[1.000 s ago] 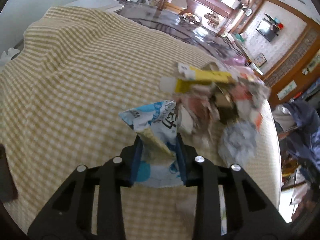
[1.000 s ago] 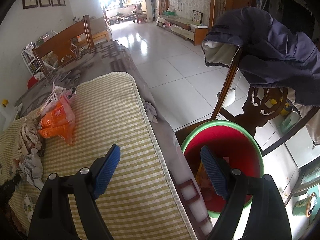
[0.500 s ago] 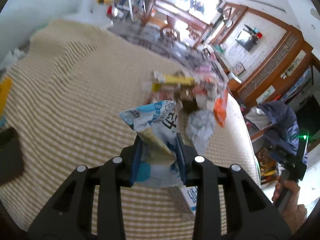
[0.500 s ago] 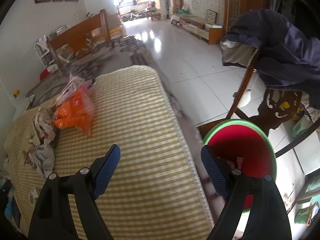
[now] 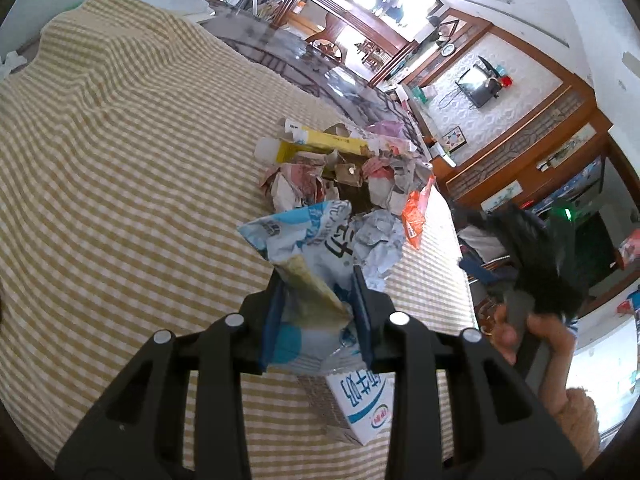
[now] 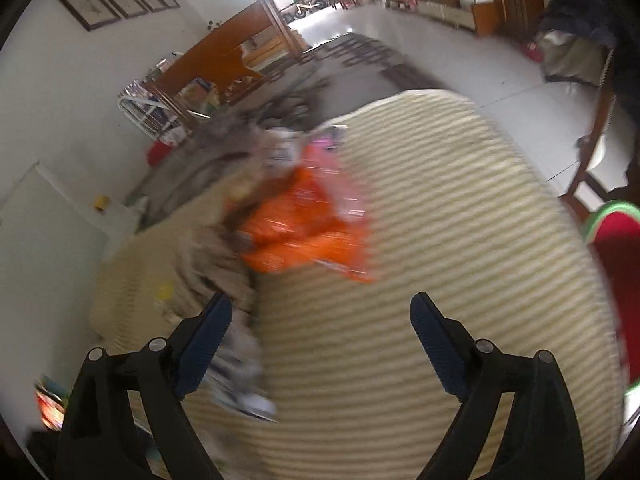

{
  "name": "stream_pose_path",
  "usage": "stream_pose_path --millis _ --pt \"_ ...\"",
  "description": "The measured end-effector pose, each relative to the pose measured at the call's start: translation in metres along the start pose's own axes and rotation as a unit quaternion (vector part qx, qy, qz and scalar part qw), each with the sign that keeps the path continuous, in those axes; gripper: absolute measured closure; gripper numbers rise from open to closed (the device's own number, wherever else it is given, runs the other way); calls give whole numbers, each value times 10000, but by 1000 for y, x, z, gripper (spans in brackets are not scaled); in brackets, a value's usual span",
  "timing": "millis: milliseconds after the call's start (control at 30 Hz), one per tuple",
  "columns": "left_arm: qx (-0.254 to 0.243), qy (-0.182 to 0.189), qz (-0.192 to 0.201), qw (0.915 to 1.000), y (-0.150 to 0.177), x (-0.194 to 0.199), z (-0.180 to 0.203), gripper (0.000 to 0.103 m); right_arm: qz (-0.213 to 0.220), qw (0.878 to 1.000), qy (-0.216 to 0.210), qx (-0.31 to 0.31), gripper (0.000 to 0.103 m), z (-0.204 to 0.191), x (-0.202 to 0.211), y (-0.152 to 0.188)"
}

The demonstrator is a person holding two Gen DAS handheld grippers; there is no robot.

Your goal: Collect trash

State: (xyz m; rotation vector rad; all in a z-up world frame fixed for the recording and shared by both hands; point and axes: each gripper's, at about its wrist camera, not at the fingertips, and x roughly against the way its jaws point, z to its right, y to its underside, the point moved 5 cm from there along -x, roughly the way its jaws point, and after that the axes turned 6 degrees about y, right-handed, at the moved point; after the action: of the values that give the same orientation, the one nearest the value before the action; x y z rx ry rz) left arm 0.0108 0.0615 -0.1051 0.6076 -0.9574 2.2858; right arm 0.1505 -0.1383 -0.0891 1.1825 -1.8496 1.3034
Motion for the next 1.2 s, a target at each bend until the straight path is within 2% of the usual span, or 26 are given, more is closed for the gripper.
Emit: stream_pose_path --millis 200,367,433,467,500,533,600,767,1200 --pt "87 107 61 9999 -2 5 0 71 -93 9995 74 307 15 -51 -18 -12" --pt "88 139 46 9999 -3 5 1 71 -289 9991 24 324 16 -68 -36 -5" --pt "104 130 49 9999 -3 5 1 71 -401 9985 25 376 20 -71 -42 -2" --pt "114 126 46 9998 -3 4 0 71 -446 9979 41 462 32 -73 -44 0" --pt "126 123 40 9998 -3 3 0 71 -511 9968 70 611 57 -76 -46 3" --pt "137 118 26 9998 -3 2 -1 71 -553 9956 112 752 67 -78 -46 6" --pt "146 115 5 9998 -3 1 -1 71 -426 9948 101 920 72 -80 -39 9" --pt "104 71 -6 9999 -3 -1 -2 71 -232 9935 -28 1111 77 -73 -18 11" --pt "125 -17 -101 9999 -3 -10 -6 71 -147 9944 -379 979 77 -44 26 16"
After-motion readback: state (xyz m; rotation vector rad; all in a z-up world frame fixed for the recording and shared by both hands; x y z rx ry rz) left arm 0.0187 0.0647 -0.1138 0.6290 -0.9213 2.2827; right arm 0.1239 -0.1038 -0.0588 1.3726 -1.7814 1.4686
